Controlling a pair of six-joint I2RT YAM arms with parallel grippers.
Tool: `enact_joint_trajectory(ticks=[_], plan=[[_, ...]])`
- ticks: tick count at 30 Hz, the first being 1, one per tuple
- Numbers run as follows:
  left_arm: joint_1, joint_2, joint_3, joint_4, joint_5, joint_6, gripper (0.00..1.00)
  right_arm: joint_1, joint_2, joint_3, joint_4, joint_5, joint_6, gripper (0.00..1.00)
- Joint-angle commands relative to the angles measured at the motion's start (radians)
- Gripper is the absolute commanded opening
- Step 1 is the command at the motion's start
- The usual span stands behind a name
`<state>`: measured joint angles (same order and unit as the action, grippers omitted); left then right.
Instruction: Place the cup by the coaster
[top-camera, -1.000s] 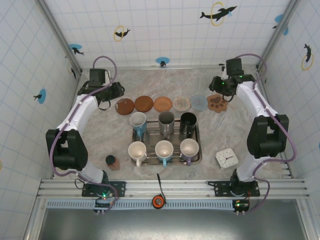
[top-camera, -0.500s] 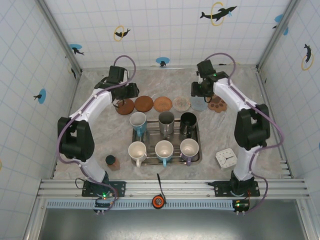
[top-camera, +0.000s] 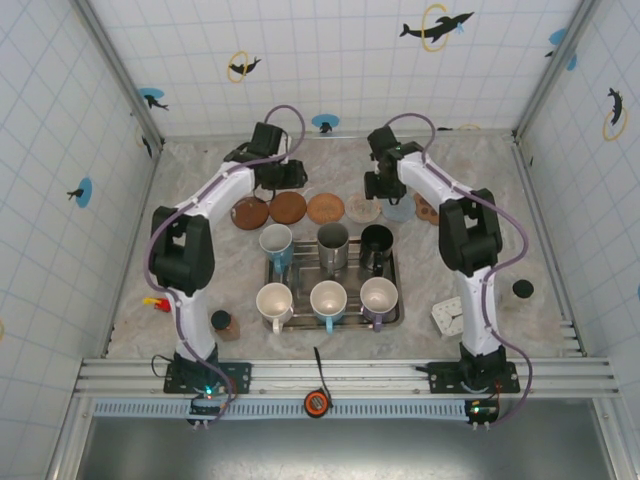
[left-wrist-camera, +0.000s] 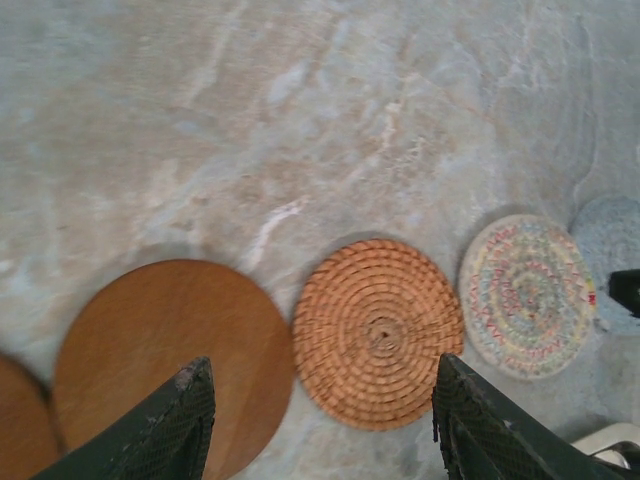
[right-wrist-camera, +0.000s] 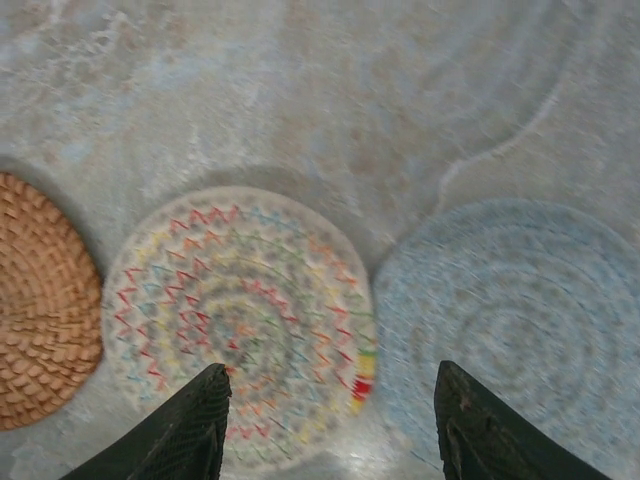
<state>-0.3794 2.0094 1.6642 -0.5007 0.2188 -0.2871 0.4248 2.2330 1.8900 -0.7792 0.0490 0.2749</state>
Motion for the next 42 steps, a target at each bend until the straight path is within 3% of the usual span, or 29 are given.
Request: enact_joint_trajectory(ticks=[1,24,42], plan=[[-0.019,0.046,0.059,-0.022,0.03,0.023,0.59,0.02,0.064,0.068,-0.05,-0.008,-0.008,0.56],[-0.026,0.057,0.03,-0.015,0.028,0.028,0.59,0.061,0.194,0.135,-0.056,-0.044,0.029,0.55],[-0.025,0.022,0.016,-0.016,0.017,0.026,0.59,0.051,0.174,0.204,-0.162,0.07,-0.006,0.56]])
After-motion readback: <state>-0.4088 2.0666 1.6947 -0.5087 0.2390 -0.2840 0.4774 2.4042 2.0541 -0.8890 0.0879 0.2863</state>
